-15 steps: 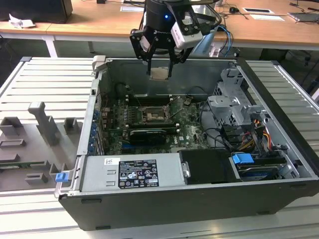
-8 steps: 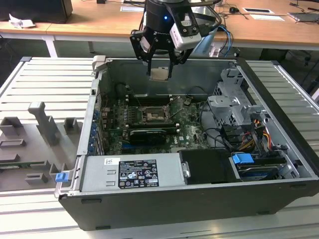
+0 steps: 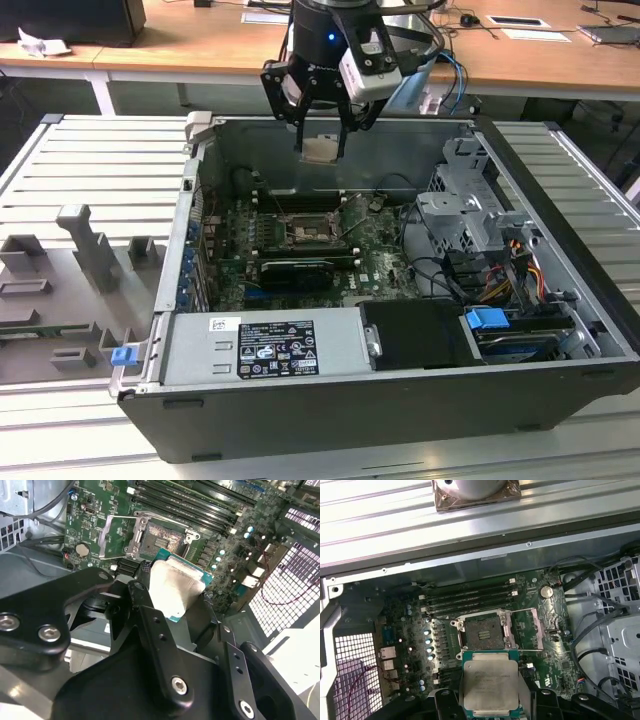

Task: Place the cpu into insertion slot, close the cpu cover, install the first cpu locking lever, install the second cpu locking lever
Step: 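Place the cpu into insertion slot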

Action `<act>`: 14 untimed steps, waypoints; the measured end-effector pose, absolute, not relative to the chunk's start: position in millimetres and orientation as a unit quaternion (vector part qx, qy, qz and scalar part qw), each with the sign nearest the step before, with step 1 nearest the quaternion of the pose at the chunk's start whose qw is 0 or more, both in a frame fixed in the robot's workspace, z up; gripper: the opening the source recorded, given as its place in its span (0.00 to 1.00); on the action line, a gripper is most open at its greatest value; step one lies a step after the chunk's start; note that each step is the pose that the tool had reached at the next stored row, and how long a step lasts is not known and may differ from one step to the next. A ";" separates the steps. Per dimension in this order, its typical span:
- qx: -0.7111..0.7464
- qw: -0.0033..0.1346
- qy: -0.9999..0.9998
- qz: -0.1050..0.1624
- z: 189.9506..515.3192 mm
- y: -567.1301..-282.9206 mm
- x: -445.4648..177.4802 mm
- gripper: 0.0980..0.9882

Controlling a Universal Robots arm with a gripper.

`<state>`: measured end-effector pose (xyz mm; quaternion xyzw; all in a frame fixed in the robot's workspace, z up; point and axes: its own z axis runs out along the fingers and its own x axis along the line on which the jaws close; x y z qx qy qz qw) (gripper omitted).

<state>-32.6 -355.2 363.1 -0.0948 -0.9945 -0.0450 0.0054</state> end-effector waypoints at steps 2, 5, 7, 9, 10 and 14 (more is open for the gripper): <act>-0.107 0.005 -0.993 -0.045 362.6 -355.2 -32.6 0.48; -0.126 0.004 -0.991 -0.045 361.9 -355.2 -32.6 0.48; -0.143 0.003 -0.989 -0.045 361.3 -355.1 -32.6 0.48; -0.159 0.002 -0.986 -0.045 360.2 -355.1 -32.6 0.48; -0.165 0.002 -0.985 -0.044 359.8 -355.1 -32.6 0.48; -0.180 0.001 -0.983 -0.045 358.5 -355.1 -32.6 0.48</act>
